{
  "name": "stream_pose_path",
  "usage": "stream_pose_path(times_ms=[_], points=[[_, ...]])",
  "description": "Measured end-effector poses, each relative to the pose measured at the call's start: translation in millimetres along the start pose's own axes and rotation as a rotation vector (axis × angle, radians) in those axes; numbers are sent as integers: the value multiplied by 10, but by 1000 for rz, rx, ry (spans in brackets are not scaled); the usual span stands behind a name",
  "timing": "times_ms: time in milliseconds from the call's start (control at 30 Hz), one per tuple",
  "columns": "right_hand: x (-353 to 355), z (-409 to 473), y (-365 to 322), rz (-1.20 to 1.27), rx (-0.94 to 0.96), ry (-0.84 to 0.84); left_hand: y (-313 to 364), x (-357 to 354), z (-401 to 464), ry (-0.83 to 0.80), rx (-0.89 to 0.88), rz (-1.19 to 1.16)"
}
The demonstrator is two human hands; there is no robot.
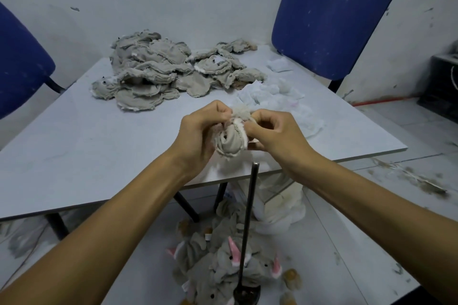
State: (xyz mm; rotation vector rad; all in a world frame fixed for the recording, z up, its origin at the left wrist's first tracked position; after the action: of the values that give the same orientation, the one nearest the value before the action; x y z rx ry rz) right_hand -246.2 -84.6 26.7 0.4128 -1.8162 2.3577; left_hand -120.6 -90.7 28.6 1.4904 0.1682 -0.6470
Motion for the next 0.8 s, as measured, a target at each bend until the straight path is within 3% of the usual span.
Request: stream_pose_path(times_ms=[200,333,467,633,700,800], points=[[157,46,132,-216,-47,200,5,-118,-57,-69,-149,430],[175,120,294,-251,-127,221,-59,-61,-57,-110,-92,482],[47,147,361,-223,-148,86,-78,66,-31,-42,-66,466],[-265,107,361,251,-220,-291,-149,300,21,172,-6,207],[-262,76,334,127,-153,-344,-165,366,23,213,-2,169],[-127,80,322,-98,-76,-200,-188,369,35,201,-3,179]])
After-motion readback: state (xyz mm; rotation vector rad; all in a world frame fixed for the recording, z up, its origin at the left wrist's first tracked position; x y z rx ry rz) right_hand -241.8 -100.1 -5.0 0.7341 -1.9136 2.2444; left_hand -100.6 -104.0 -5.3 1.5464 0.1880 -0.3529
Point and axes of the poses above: each hand's wrist, its own z-axis towards the middle knuckle, its own x-axis out of the back of the hand, y = z × x, the point moved 9 cm from there along z, towards the middle knuckle, and after that the axes turned 14 degrees about -z, right-handed, at the moved point
